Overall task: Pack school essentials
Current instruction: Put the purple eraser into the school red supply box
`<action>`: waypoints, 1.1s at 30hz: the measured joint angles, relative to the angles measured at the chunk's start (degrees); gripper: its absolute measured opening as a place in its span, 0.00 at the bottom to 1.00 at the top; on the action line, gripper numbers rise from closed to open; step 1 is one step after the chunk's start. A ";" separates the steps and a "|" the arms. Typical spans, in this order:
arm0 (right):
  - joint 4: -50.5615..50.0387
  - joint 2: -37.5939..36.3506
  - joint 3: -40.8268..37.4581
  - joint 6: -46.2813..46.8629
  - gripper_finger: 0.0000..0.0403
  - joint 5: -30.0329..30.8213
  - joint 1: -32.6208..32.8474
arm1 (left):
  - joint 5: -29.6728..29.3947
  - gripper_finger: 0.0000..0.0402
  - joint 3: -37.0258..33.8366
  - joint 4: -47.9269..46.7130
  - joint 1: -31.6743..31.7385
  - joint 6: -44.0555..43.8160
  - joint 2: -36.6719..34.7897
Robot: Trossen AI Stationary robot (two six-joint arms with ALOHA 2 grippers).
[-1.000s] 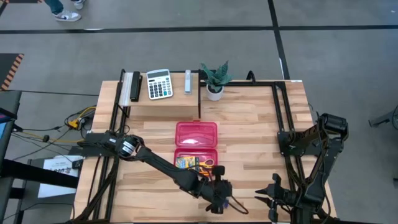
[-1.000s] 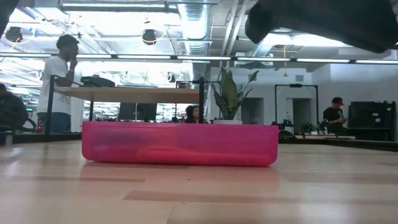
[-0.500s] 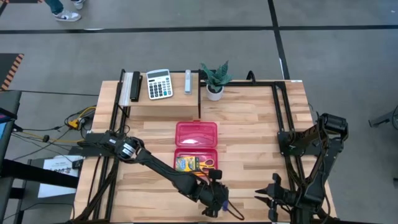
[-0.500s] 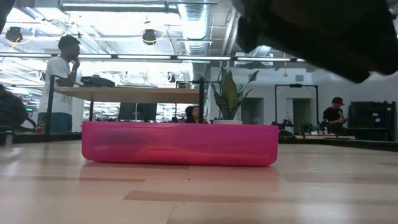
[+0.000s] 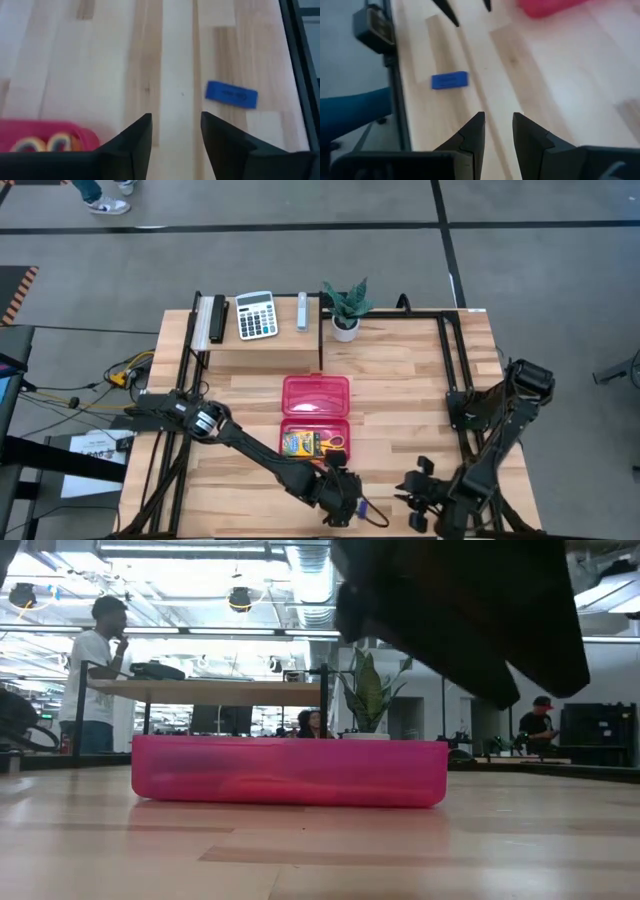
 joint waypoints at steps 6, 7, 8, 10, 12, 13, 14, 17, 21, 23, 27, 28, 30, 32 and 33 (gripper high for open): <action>8.23 1.01 0.07 -6.23 0.27 -3.85 -3.05 | -2.54 0.35 -1.07 -0.72 -2.36 -5.16 0.13; 8.77 1.46 0.06 -6.76 0.27 -4.05 -3.43 | -3.35 0.35 -1.05 -0.35 -2.72 -5.92 0.11; 9.20 1.98 0.04 -7.18 0.27 -4.09 -3.45 | -4.11 0.35 -1.05 -0.25 -3.05 -6.57 0.11; 12.34 3.95 0.13 -7.26 0.27 -4.69 -3.86 | -5.42 0.35 -1.05 -0.46 -3.80 -7.87 0.11; 14.84 6.68 0.13 -8.37 0.27 -6.45 -4.17 | -6.42 0.35 -1.05 0.12 -4.41 -8.55 0.11; 16.29 8.13 0.14 -9.14 0.27 -7.64 -4.22 | -6.57 0.35 -1.05 0.47 -4.66 -8.71 0.11; 17.40 9.67 0.67 -9.56 0.27 -8.35 -4.44 | -6.71 0.35 -1.05 0.65 -4.89 -9.03 0.15; 18.09 13.48 2.99 -9.65 0.27 -8.57 -4.68 | -7.20 0.35 -1.05 2.34 -5.22 -9.55 0.83; 18.01 18.92 6.63 -10.65 0.27 -8.55 -4.92 | -6.86 0.35 -1.06 4.26 -5.22 -10.00 2.18; 17.99 21.28 8.66 -11.72 0.27 -7.90 -5.42 | -6.93 0.35 -1.05 5.67 -5.22 -10.61 3.14; 18.60 24.46 11.34 -13.51 0.27 -6.58 -6.36 | -6.16 0.35 -1.03 6.73 -5.20 -10.09 4.14; 18.92 24.96 11.75 -14.24 0.27 -6.37 -6.79 | -5.57 0.35 -0.94 7.61 -5.20 -10.27 4.44; 19.16 25.21 12.14 -16.12 0.27 -6.06 -7.66 | -4.86 0.35 -1.11 6.41 -5.15 -10.41 4.84; 19.49 25.27 12.14 -18.03 0.27 -5.83 -8.71 | -4.34 0.35 -1.15 6.82 -5.00 -9.91 5.30; 19.52 25.11 12.12 -19.04 0.27 -5.66 -9.23 | -4.53 0.35 -1.08 6.96 -5.00 -9.72 5.40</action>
